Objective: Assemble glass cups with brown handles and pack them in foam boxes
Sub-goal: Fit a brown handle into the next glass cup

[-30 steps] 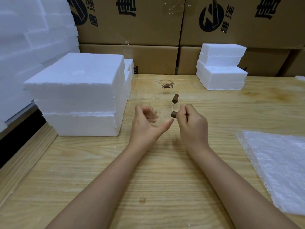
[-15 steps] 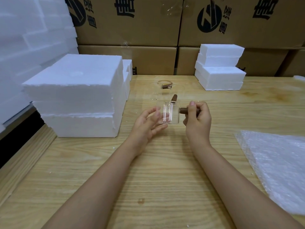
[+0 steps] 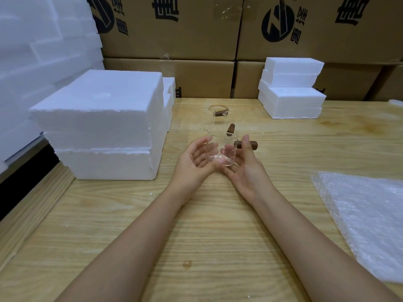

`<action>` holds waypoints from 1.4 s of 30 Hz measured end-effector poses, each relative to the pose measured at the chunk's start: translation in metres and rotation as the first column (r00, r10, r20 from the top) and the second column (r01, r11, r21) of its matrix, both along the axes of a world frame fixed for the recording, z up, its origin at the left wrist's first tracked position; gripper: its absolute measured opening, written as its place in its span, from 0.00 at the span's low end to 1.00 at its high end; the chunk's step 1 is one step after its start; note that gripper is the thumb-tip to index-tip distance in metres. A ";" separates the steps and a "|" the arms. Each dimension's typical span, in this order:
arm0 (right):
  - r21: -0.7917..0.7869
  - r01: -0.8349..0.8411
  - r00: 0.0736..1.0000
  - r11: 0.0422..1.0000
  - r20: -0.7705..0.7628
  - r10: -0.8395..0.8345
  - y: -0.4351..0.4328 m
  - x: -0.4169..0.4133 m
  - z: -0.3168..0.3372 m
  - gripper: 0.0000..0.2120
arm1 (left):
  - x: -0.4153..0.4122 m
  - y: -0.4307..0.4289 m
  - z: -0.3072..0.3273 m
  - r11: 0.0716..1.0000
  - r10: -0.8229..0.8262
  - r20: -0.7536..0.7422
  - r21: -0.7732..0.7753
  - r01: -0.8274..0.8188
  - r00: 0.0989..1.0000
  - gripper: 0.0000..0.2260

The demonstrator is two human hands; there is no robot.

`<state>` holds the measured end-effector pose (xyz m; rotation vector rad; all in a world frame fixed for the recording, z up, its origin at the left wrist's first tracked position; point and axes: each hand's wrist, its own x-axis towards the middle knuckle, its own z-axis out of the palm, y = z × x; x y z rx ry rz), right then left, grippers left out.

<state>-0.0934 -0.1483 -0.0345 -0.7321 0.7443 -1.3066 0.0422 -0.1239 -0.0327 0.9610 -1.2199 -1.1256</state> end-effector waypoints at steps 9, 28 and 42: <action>0.063 -0.040 0.981 0.997 0.194 0.027 -0.002 -0.001 -0.003 0.16 | 0.001 0.000 -0.004 0.992 -0.017 0.159 -0.124 0.037 0.987 0.32; -0.007 -0.043 0.975 0.999 0.216 0.043 0.003 -0.008 0.003 0.14 | 0.002 0.000 -0.003 0.996 -0.017 0.172 -0.082 0.032 0.985 0.33; -0.110 -0.108 0.972 0.988 0.196 0.128 0.004 -0.010 0.004 0.19 | 0.000 0.000 -0.007 0.966 0.122 0.249 -0.252 -0.058 0.961 0.29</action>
